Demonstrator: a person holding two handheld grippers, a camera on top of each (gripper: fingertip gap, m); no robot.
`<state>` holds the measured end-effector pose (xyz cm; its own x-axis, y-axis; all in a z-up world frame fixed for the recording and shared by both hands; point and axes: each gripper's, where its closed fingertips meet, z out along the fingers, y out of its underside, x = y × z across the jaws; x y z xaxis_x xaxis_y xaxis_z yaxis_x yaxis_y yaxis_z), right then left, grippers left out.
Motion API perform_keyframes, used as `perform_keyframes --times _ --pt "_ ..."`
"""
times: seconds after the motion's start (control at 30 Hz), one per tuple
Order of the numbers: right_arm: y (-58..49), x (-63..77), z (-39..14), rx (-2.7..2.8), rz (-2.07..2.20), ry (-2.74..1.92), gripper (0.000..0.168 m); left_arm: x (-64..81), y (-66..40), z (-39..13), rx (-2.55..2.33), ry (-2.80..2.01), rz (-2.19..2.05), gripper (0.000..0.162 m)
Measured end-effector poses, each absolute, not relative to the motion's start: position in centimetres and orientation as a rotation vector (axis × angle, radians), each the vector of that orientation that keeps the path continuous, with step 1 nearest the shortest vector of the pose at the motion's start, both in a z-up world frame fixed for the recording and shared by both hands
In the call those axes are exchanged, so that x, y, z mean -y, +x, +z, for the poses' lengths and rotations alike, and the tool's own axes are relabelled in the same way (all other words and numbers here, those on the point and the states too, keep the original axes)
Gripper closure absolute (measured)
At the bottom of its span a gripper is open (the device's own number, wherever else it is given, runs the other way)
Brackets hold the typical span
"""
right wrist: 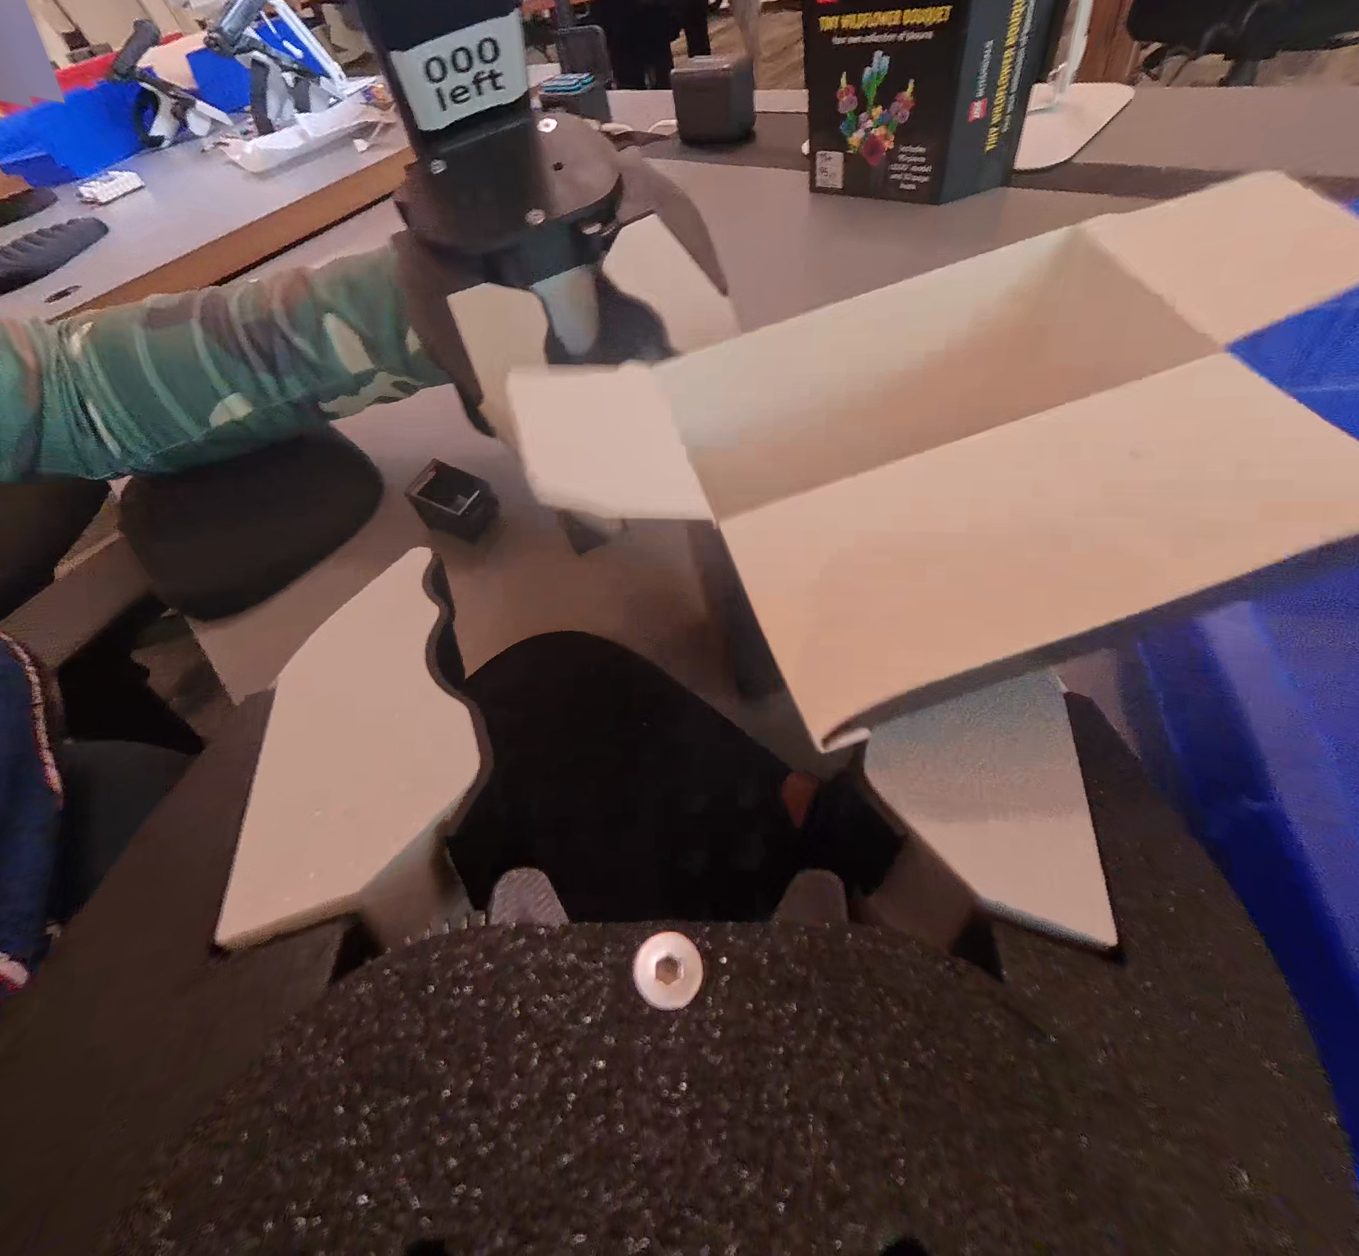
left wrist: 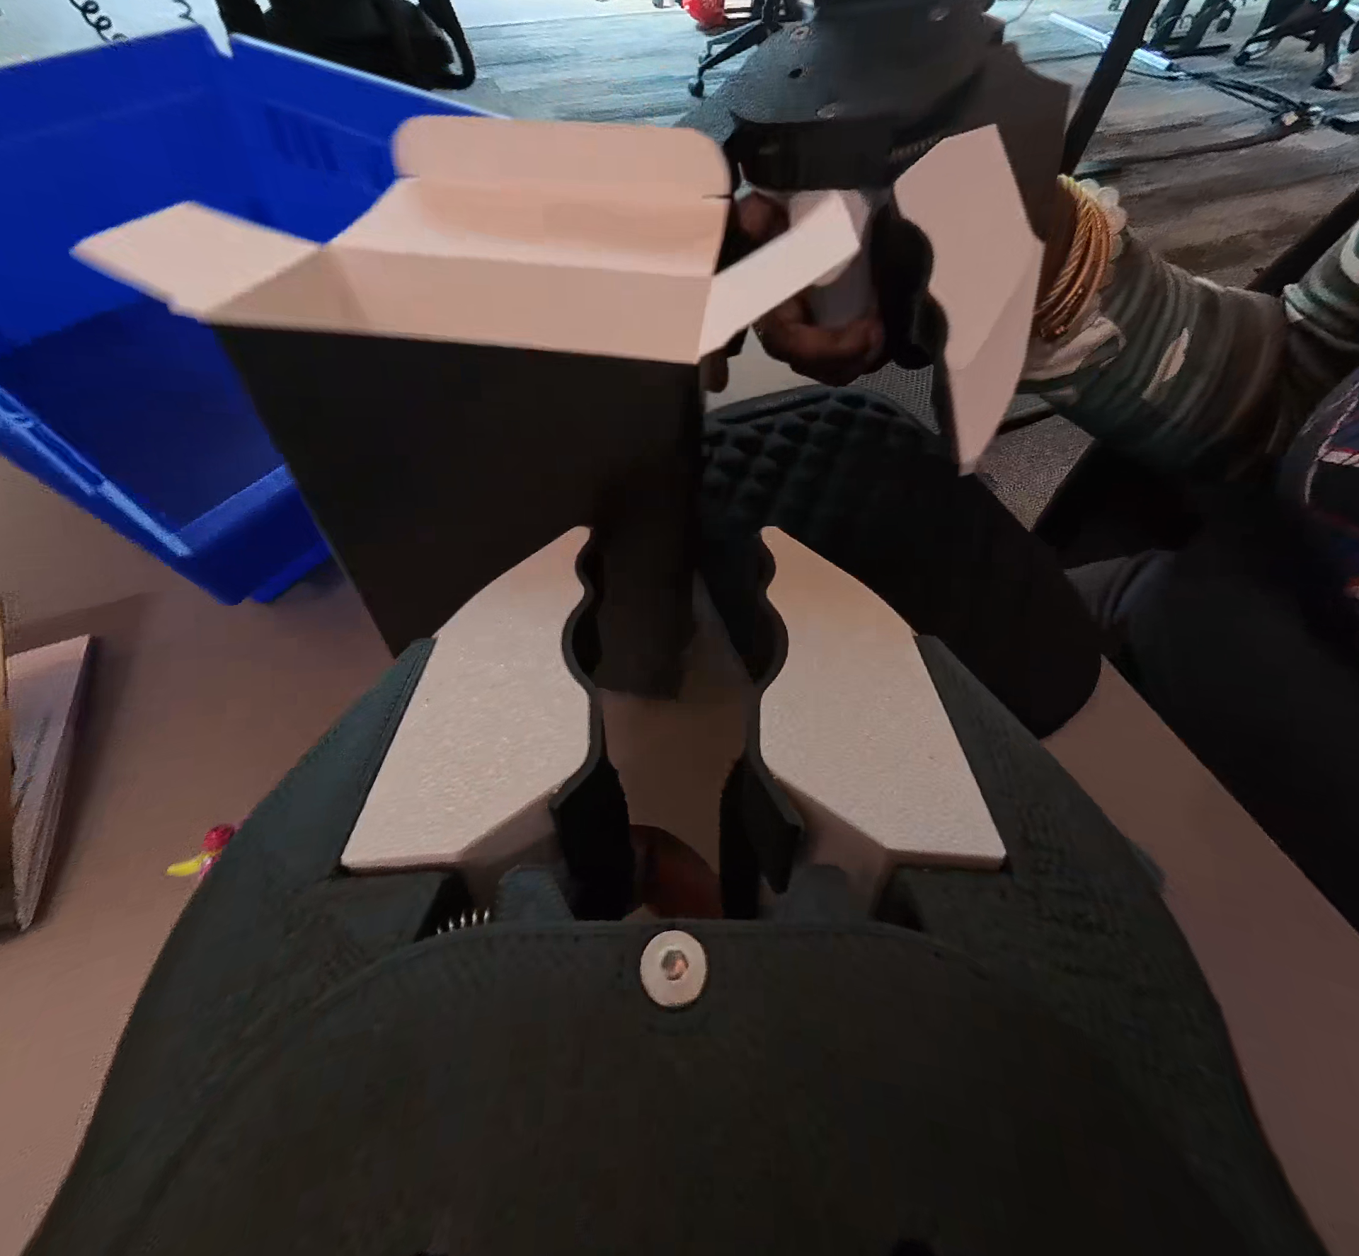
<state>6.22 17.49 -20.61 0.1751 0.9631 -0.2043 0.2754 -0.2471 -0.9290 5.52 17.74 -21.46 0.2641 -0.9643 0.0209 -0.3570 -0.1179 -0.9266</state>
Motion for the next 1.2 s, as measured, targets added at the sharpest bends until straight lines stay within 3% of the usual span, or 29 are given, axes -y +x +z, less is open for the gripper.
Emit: perform_keyframes --times 0.2,0.33,0.47,0.6,0.7,1.03,1.2 --pt "7.5 -20.0 -19.4 1.089 1.108 -1.645 0.078 -18.3 8.0 -21.8 -1.222 -1.617 -0.793 0.13" --pt "8.9 -22.3 -20.3 1.089 0.891 -1.691 0.095 -19.7 8.9 -22.8 -1.225 -1.653 -0.696 0.131" --pt "9.3 -23.2 -20.1 1.101 0.788 -1.642 0.112 -22.4 5.9 -23.2 -1.246 -1.715 -0.349 0.128" --pt "9.4 -23.3 -20.2 1.198 0.723 -1.572 0.114 -24.6 3.1 -20.9 -1.154 -1.644 -0.297 0.109" --pt "9.7 -23.6 -20.2 1.307 0.708 -1.568 0.114 -26.1 3.4 -20.7 -1.091 -1.641 -0.386 0.103" --pt "11.5 -26.2 -20.5 1.452 0.585 -1.665 0.11 -27.8 5.5 -22.3 -1.156 -1.605 -0.196 0.112" --pt "11.8 -26.6 -19.6 1.324 0.564 -1.689 0.1 -27.6 5.4 -22.1 -1.135 -1.62 -0.216 0.117"
